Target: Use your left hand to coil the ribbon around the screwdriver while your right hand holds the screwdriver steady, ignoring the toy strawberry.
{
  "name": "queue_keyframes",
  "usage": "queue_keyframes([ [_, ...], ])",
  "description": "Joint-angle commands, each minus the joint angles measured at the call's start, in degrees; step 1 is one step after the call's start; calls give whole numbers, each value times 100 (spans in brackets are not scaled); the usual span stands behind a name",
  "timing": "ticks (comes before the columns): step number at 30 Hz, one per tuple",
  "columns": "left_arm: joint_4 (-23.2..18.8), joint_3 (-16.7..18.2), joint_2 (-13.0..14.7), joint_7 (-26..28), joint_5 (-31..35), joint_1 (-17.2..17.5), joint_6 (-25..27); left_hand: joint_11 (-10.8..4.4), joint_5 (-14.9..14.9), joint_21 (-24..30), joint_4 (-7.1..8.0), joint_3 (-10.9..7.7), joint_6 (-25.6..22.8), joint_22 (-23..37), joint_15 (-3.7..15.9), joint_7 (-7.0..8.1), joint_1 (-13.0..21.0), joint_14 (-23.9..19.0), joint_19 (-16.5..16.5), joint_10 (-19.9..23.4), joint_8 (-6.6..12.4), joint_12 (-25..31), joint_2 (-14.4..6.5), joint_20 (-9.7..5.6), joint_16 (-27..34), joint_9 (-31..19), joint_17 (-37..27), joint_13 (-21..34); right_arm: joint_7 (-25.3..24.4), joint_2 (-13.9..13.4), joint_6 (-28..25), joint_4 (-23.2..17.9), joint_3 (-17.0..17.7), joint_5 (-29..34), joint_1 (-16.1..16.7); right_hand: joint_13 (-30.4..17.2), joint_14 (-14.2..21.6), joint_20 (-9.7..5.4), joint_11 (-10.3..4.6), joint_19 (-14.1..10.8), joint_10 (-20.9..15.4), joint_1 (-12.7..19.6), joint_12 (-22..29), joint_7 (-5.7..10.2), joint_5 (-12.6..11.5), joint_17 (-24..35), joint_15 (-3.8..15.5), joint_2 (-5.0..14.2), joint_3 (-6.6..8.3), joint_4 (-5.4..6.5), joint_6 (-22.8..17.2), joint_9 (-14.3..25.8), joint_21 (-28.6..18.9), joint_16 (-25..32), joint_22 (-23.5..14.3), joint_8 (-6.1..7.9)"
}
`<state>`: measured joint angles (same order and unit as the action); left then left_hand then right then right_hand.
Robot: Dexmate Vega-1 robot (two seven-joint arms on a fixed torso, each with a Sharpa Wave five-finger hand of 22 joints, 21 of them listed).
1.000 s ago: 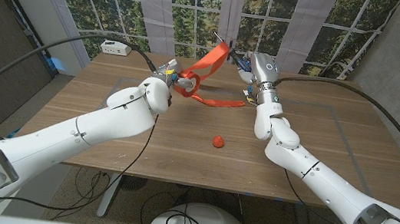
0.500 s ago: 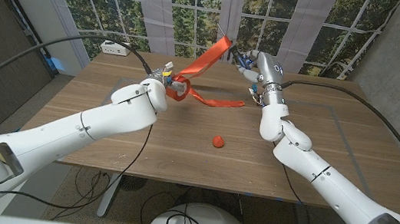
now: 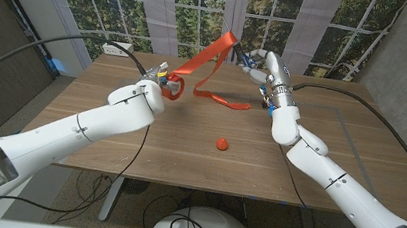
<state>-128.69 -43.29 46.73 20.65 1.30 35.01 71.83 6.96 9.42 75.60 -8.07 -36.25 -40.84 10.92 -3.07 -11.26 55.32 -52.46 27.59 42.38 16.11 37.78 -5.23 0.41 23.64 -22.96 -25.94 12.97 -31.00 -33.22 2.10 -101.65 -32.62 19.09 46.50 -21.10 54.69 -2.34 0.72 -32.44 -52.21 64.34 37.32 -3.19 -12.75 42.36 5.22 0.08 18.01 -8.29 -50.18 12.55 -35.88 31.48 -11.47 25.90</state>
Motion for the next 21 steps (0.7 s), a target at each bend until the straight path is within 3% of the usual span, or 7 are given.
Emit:
queue_keyframes([
  [1, 173, 408, 193, 291, 6, 158, -610, -1355, 39, 52, 129, -150, -1094, -4, 1282, 644, 491, -1068, -27, 1374, 2, 408, -566, -8, -17, -32, -10, 883, 148, -119, 540, -286, 215, -44, 309, -346, 337, 6, -342, 44, -399, 778, 35, 564, -35, 19, 684, 754, 46, -5, -644, 70, -44, -17, -11, 63],
  [6, 366, 507, 231, 281, 63, 182, -1150, -1380, 38, 75, 132, -149, -1118, -11, 1295, 665, 486, -1071, -35, 1383, -2, 402, -563, -25, -18, -37, -17, 878, 291, -180, 787, -403, 203, 38, 360, -342, 349, 9, -320, 49, -418, 784, 30, 566, -37, 22, 687, 752, 47, -6, -644, 69, -63, -26, -11, 60],
  [12, 946, 565, 429, -106, 140, 109, -2629, -1396, 34, 100, 153, -144, -1125, -21, 1310, 675, 460, -1063, -60, 1383, -19, 393, -559, -51, -33, -43, -17, 877, 525, -204, 1037, -485, 135, 192, 329, -355, 349, 10, -338, 63, -419, 770, 29, 573, -35, 42, 684, 755, 33, 8, -644, 69, -78, -24, -10, 58],
  [15, 1206, 642, 386, -408, 87, -14, -2998, -1420, 31, 110, 158, -146, -1130, -24, 1312, 679, 453, -1055, -77, 1377, -24, 388, -559, -64, -30, -47, -37, 881, 562, -203, 1018, -533, 79, 452, 322, -353, 341, 7, -340, 68, -418, 768, 22, 582, -33, 57, 689, 755, 25, 11, -652, 69, -87, -23, -10, 60],
  [21, 1336, 531, 223, -626, 463, -267, -2928, -1418, 28, 128, 162, -153, -1113, -28, 1313, 689, 446, -1029, -105, 1373, -41, 378, -558, -67, -38, -57, -60, 876, 552, -155, 682, -605, -22, 1019, 348, -353, 332, 3, -352, 84, -415, 773, 11, 596, -34, 71, 701, 753, 20, 9, -649, 68, -100, -30, -9, 56],
])
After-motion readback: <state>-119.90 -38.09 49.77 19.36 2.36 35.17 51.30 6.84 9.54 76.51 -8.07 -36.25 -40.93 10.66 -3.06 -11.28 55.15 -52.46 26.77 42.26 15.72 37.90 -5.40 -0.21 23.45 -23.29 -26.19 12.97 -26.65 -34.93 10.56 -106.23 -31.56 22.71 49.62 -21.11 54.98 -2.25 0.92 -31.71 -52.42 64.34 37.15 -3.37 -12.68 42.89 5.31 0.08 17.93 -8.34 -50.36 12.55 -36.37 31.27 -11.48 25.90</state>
